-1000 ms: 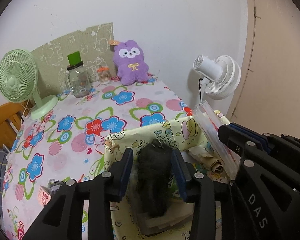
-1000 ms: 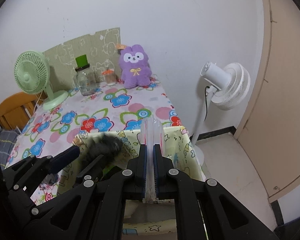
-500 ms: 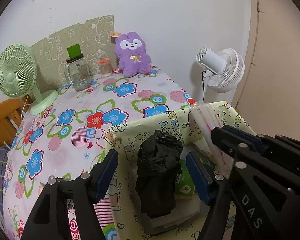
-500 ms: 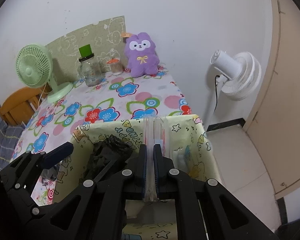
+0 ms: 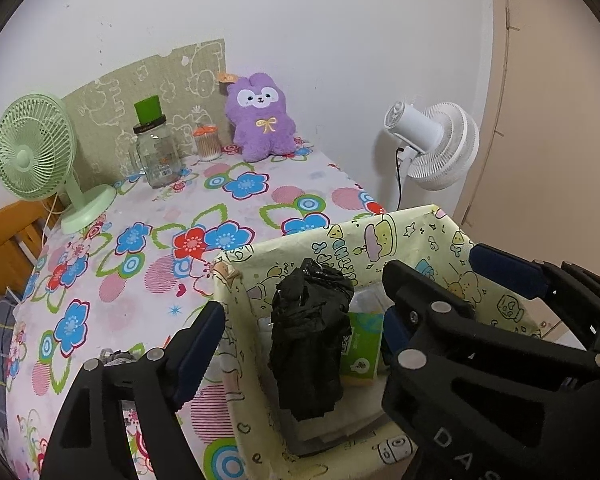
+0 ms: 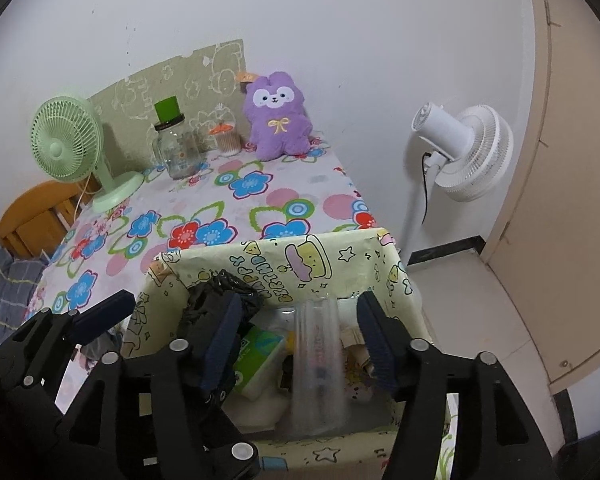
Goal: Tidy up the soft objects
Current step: 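Lower the black glove into the box with left while right lowers the bag and opens, then withdraw both open grippers from the gift box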
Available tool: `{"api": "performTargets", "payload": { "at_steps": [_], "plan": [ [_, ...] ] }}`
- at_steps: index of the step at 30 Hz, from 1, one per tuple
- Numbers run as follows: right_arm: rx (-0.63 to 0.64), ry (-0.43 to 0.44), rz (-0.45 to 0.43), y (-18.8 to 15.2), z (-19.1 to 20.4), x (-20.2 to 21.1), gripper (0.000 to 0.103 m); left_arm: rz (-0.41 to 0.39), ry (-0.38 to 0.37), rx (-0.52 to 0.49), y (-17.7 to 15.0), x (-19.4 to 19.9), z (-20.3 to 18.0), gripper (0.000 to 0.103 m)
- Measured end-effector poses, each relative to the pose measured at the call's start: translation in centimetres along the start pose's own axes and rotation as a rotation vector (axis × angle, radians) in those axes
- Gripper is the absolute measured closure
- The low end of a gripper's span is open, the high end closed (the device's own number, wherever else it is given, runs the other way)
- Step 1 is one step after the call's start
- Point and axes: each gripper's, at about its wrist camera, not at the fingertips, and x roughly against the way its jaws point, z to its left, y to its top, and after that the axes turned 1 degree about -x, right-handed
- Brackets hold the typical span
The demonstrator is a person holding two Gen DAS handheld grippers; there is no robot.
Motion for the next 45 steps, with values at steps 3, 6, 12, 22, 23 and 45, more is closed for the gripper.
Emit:
{"api": "performTargets", "payload": {
  "at_steps": [3,6,12,22,23,45],
  "plan": [
    [0.005,-0.008,-0.015,-0.1,0.3,0.7,0.035,-0.013,0.002,0.002,-0.1,0.7,0.2,0.017],
    [0.007,-0.013,-0.025,-0.1,0.7,1.4,0.032,-0.022,0.004,0.003,-0.2,1.4,0.4,0.015],
    [0.006,-0.022,-0.049,-0.3,1.5,2.9,0.026,-0.041,0.006,-0.005,-0.5,2.8,0.9,0.011],
    [0.019,-0.044,-0.084,-0.5,3.3,5.0,0.017,-0.073,0.006,-0.005,-1.0,5.1,2.2,0.005],
    [0.024,-0.048,-0.088,-0.6,3.6,5.2,0.016,-0.073,0.005,-0.002,-1.1,5.2,2.4,0.005],
    [0.069,-0.057,-0.166,-1.4,8.9,8.5,0.006,-0.128,0.046,0.008,-2.6,9.2,6.5,0.002]
  ]
}}
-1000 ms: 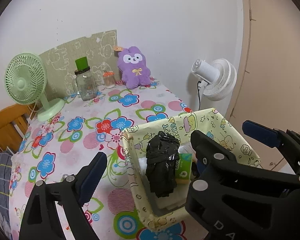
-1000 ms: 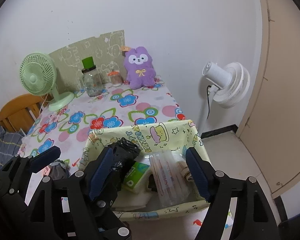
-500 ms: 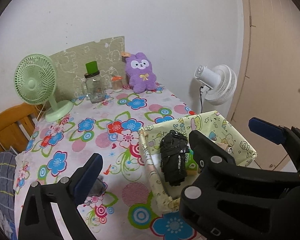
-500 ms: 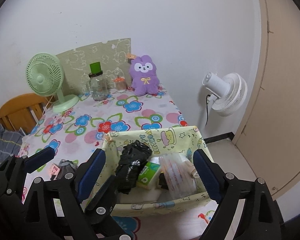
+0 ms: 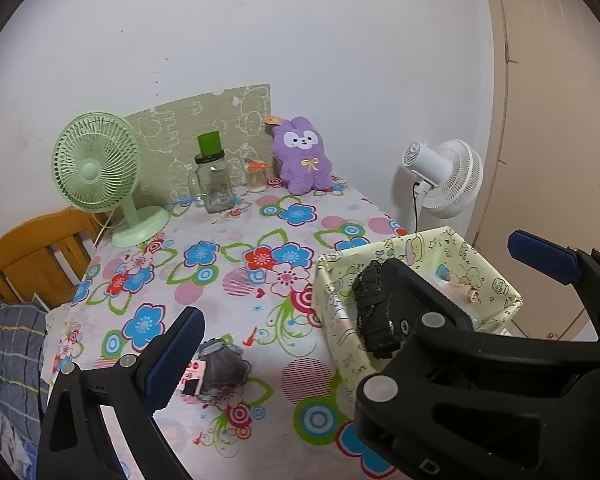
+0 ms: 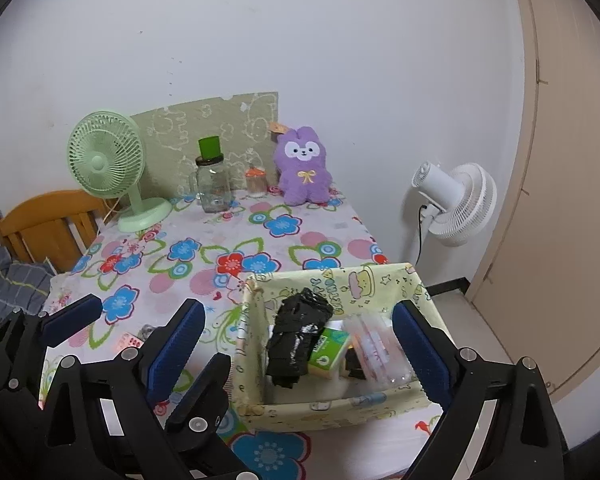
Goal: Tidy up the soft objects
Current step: 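Withdraw both open grippers from the gift box, then move left gripper to the pink wipes pack while right approaches the grey knit item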
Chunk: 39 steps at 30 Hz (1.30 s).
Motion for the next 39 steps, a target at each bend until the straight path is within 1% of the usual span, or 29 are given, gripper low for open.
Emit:
{"api": "performTargets", "payload": {
  "at_steps": [7,13,23,32,39],
  "plan": [
    [0.017,0.002,-0.013,-0.1,1.5,0.4,0.005,-0.005,0.011,0.013,-0.4,0.5,1.4,0.002],
    [0.022,0.042,0.002,-0.3,3.0,0.3,0.005,-0.003,0.03,0.021,-1.0,0.9,2.9,0.002],
    [0.024,0.08,0.006,-0.8,5.6,-0.4,0.005,0.007,0.063,0.028,-1.9,1.0,5.4,0.002],
    [0.041,0.093,0.024,-1.7,7.7,-1.9,0.005,0.039,0.07,0.047,-3.2,-0.2,7.4,0.002],
    [0.091,0.121,0.058,-2.7,9.8,-3.9,0.005,0.09,0.094,0.088,-4.8,-1.8,9.3,0.002]
  ]
}}
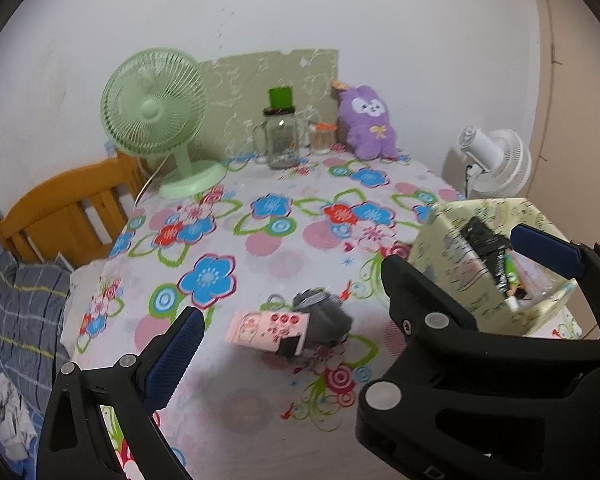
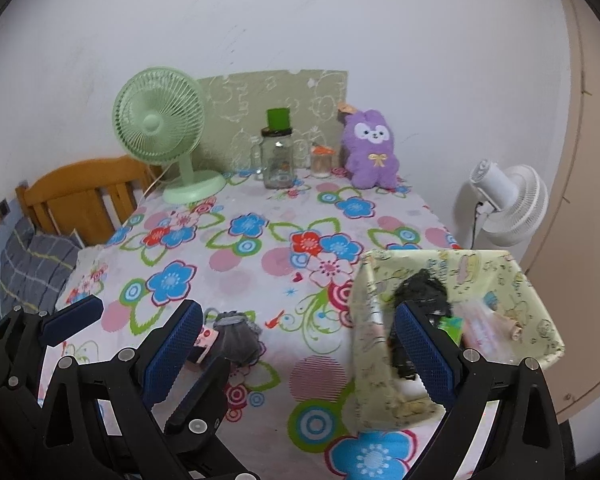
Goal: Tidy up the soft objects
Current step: 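Move left gripper to the pink wipes pack while right approaches the grey knit item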
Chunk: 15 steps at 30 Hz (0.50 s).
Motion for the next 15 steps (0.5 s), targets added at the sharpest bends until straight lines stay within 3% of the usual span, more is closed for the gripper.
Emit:
{"api": "performTargets", "payload": {
  "at_steps": [8,15],
  "plan": [
    [0.04,0.041,0.043,-0.4,2.0,-2.3,0.005,0.047,0.038,0.047,-0.9,-2.0,2.6,0.002],
    [0.051,0.084,0.112,-0.9,3.2,-4.9,0.016,0.104,0.048,0.081,-1.6,-4.2,3.8,0.002]
  ]
}}
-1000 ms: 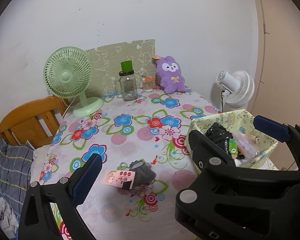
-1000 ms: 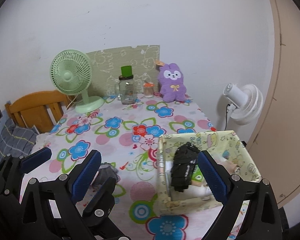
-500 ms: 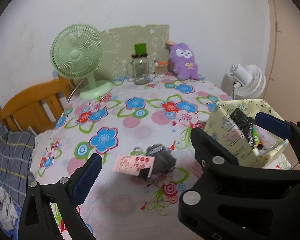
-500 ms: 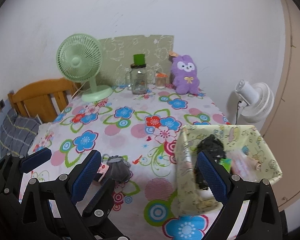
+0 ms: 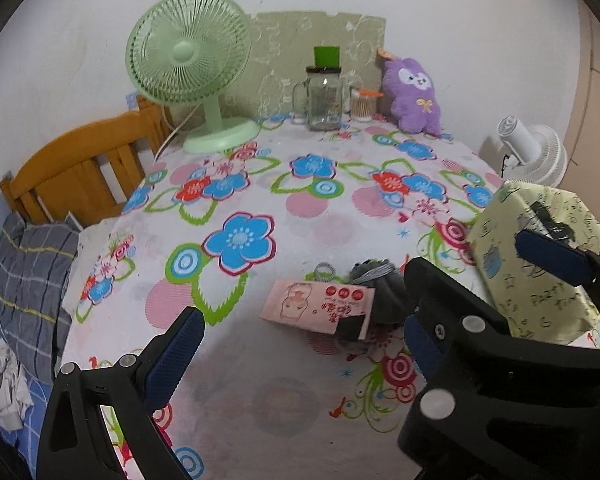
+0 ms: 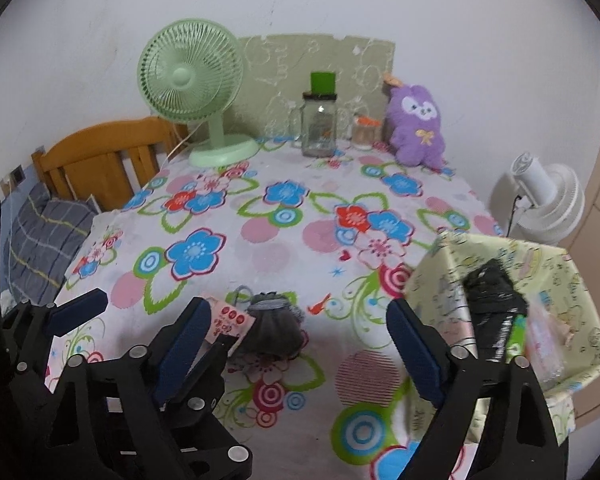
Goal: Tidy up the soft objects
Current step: 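Move left gripper to the pink wipes pack while right approaches the grey knit item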
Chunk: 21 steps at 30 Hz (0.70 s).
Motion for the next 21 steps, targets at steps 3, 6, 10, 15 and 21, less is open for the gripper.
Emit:
{"api": "performTargets", "payload": {
  "at_steps": [3,6,10,15,21],
  "plan": [
    [0.004,0.012,0.035,-0.1,0.2,-1.2,0.027,0.025,-0.006,0.006,-0.2,-0.8,0.1,0.002],
    [0.005,0.017,0.065,-0.2,0.1,-2.4,0.034,0.05,-0.023,0.011,-0.4,-1.6,-0.1,0.002],
    [-0.002,0.015,0.093,-0.4,-0.3,-3.5,0.04,0.086,-0.045,0.02,-0.6,-2.7,-0.3,0.004],
    [-0.008,-0.003,0.109,-0.3,-1.1,-4.5,0.044,0.125,-0.058,0.021,-0.4,-4.2,-1.0,0.006],
    [-0.001,-0.006,0.119,0.3,-1.8,-5.4,0.044,0.154,-0.082,0.044,0.2,-5.4,-1.3,0.006]
  ]
}}
